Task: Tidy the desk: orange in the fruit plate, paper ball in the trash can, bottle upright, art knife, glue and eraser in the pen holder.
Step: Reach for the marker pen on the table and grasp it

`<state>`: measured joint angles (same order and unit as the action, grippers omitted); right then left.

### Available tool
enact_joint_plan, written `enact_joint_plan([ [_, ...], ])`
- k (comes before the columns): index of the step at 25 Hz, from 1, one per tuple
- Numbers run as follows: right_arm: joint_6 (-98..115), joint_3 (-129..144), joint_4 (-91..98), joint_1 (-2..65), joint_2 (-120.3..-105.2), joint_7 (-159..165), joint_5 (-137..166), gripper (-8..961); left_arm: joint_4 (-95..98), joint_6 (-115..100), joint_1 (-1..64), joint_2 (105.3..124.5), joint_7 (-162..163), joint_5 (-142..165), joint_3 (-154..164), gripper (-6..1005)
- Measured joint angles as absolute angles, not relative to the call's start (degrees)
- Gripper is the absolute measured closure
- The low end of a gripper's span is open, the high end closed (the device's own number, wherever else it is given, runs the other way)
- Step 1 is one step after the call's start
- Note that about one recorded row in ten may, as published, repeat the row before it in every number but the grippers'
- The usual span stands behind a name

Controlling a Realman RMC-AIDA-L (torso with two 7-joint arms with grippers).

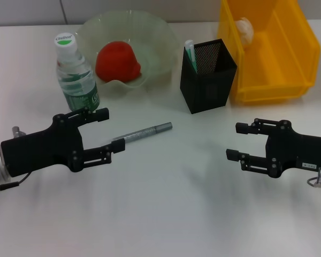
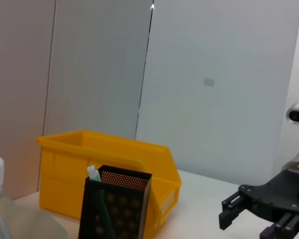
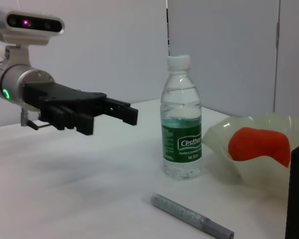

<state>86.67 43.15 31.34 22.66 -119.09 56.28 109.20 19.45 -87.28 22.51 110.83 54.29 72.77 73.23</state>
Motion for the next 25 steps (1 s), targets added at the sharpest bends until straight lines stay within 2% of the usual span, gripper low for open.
enact_joint_plan([
  [13, 86.91, 43.15, 31.54, 22.60, -119.09, 56.37, 109.08, 301, 20.37, -74.97, 26.21, 112.71, 57.91, 80.34, 73.42, 181],
  [16, 86.93, 43.15, 31.56, 22.58, -119.09, 56.60, 109.03, 301, 21.61, -70.64, 26.69, 113.62, 58.35, 83.93, 73.20, 181],
  [25, 86.93, 43.11, 31.65, 22.58, -119.09, 56.73, 108.84, 300, 22.24, -66.38, 27.91, 114.08, 58.96, 86.24, 73.59, 181],
])
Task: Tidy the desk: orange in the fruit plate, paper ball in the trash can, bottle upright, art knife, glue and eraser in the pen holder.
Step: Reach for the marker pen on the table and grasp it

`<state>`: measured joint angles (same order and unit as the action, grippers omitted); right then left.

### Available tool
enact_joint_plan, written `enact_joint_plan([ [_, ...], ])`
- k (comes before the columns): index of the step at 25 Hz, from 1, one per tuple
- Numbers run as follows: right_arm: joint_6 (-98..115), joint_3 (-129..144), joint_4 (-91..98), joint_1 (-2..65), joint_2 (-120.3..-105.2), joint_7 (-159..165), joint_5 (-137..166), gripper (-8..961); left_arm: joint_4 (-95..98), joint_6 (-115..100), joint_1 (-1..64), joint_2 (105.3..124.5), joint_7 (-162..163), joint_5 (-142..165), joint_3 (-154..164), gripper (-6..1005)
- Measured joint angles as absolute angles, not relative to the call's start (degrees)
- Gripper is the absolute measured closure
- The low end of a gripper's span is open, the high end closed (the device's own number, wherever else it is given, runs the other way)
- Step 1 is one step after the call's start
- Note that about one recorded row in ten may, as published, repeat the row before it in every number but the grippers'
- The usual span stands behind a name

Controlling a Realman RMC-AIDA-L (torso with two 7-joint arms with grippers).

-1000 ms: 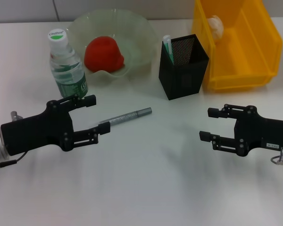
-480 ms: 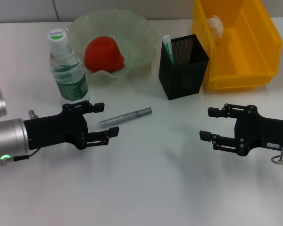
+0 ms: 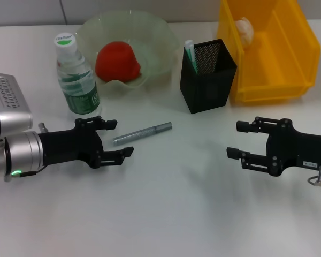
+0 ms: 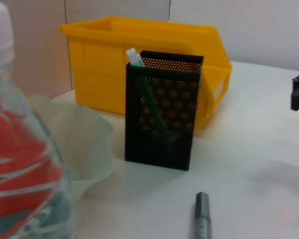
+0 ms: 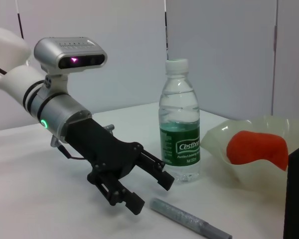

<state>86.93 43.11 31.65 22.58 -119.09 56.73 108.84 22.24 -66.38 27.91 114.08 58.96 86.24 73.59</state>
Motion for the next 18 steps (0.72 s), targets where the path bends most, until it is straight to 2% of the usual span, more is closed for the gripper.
enact_joint_plan([
  [18, 87.52, 42.66, 31.64, 22.59, -119.05, 57.16, 108.77, 301, 23.13, -62.79, 28.70, 114.17, 60.75, 89.98, 73.19, 187],
])
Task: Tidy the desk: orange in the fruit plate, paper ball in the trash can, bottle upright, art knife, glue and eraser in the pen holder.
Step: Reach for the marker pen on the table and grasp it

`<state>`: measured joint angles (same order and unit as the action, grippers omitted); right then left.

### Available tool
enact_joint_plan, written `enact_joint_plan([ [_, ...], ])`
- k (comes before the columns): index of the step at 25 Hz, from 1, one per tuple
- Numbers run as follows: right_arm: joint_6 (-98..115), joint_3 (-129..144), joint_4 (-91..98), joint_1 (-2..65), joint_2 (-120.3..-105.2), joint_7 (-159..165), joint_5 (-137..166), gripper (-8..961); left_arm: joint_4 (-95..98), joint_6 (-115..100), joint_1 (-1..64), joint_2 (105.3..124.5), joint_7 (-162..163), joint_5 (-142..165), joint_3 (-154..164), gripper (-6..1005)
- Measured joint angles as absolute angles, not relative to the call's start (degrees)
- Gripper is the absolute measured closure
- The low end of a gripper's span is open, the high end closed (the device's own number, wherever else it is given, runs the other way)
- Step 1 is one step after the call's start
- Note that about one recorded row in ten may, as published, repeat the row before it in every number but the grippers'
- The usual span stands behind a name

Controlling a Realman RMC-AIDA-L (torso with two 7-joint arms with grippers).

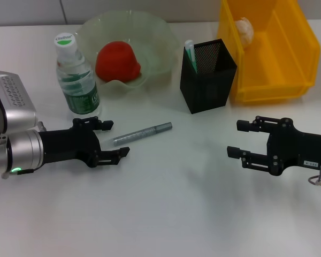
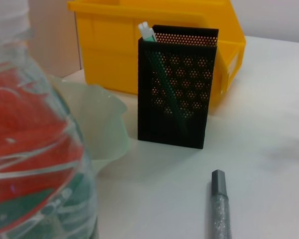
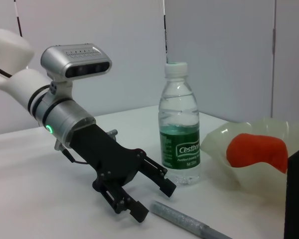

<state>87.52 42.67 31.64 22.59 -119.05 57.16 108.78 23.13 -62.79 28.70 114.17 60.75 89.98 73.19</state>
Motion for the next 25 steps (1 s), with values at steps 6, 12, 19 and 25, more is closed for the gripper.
enact_joint_plan([
  [6, 87.66, 42.62, 31.69, 22.59, -119.00, 57.47, 108.78, 301, 23.12, -62.48, 28.68, 114.17, 60.82, 90.63, 73.38, 186],
  [12, 87.73, 42.69, 31.73, 22.59, -118.95, 57.54, 109.22, 301, 23.11, -62.48, 28.65, 114.25, 60.82, 90.71, 73.38, 199],
  [19, 87.73, 42.64, 32.37, 22.54, -118.90, 58.77, 111.16, 301, 23.42, -62.55, 28.61, 114.26, 60.85, 90.71, 73.22, 221],
  [25, 87.78, 42.62, 32.53, 22.44, -118.91, 58.99, 111.35, 301, 23.73, -62.62, 28.47, 114.22, 60.96, 90.71, 73.21, 240],
])
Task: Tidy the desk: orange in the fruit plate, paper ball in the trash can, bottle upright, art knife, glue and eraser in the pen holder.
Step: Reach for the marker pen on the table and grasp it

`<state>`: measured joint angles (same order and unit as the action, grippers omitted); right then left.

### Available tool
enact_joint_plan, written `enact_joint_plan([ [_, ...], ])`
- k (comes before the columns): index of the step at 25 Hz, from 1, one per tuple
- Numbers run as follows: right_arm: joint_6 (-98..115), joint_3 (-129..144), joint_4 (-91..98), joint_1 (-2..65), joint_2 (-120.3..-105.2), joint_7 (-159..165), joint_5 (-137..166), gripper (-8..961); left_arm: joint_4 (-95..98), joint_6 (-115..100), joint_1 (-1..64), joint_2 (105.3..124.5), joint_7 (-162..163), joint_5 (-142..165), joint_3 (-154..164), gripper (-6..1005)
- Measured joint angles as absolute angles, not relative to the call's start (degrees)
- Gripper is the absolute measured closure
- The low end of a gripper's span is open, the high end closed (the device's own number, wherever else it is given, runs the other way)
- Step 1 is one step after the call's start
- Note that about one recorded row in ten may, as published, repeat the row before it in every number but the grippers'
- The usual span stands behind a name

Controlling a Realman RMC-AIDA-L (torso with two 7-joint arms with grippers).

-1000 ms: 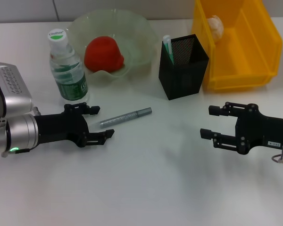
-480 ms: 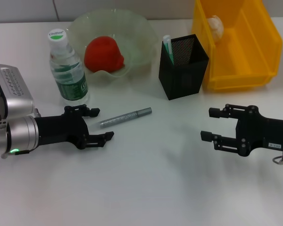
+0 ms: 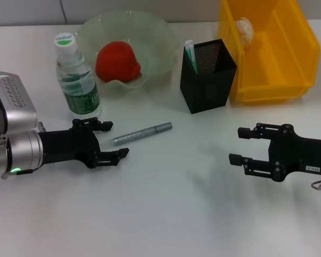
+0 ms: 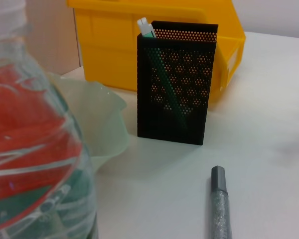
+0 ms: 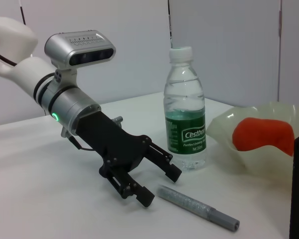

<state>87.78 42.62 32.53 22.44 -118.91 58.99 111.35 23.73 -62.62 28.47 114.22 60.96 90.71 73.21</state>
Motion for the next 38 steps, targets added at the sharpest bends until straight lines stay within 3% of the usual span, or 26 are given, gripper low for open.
enact_joint_plan([
  [10, 87.81, 42.62, 32.52, 22.41, -118.92, 59.02, 111.17, 301, 23.79, -62.57, 28.66, 114.26, 61.00, 91.91, 73.30, 271],
  [16, 87.81, 42.62, 32.57, 22.42, -118.92, 59.44, 110.99, 301, 24.44, -62.57, 28.82, 114.37, 62.12, 92.20, 73.58, 493],
  [28, 88.37, 42.55, 33.20, 22.41, -118.92, 60.21, 110.91, 301, 24.62, -62.24, 29.01, 114.63, 62.58, 94.24, 72.98, 764],
  [38, 88.42, 42.47, 33.58, 22.41, -118.92, 60.61, 110.91, 301, 25.40, -62.47, 28.84, 114.69, 63.13, 94.43, 73.04, 770],
])
